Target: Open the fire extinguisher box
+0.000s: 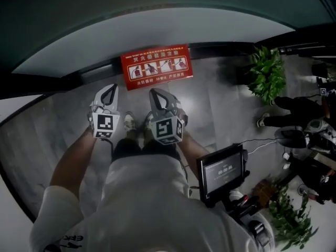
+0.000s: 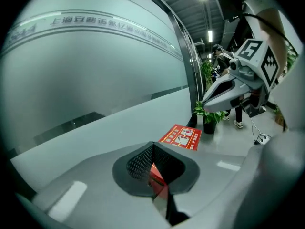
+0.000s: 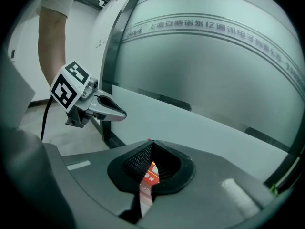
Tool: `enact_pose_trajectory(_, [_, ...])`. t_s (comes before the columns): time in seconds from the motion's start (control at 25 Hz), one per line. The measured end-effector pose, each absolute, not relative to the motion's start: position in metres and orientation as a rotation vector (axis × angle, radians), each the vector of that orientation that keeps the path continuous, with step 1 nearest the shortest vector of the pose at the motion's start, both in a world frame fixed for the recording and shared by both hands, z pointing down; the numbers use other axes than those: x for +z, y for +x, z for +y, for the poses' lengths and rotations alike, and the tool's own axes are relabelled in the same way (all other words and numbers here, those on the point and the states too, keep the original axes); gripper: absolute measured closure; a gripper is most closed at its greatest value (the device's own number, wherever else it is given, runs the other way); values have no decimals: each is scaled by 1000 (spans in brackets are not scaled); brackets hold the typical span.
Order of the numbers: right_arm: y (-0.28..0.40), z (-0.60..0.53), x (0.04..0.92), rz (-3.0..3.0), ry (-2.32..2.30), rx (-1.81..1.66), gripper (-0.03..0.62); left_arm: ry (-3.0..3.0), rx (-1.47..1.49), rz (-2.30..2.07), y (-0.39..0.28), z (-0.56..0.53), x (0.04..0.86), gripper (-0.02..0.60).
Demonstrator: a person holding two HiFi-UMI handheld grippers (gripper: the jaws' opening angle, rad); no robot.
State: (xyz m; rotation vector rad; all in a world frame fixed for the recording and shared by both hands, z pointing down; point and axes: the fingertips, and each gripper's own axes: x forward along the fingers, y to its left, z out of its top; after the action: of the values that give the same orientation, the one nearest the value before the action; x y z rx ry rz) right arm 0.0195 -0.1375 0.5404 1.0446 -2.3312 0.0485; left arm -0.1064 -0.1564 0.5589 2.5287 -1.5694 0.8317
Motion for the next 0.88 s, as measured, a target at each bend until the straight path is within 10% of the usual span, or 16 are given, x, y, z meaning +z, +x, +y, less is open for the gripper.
enact_pose_trajectory(0.8, [1,-149,684,-2235,1008,185,580,2995,1515,-1099,-105,-162,742,575])
enact_pose_trajectory(0.88, [2,-148,691,-2231,1022,194,580,3065,1602,-1021,-102,-160,756,499])
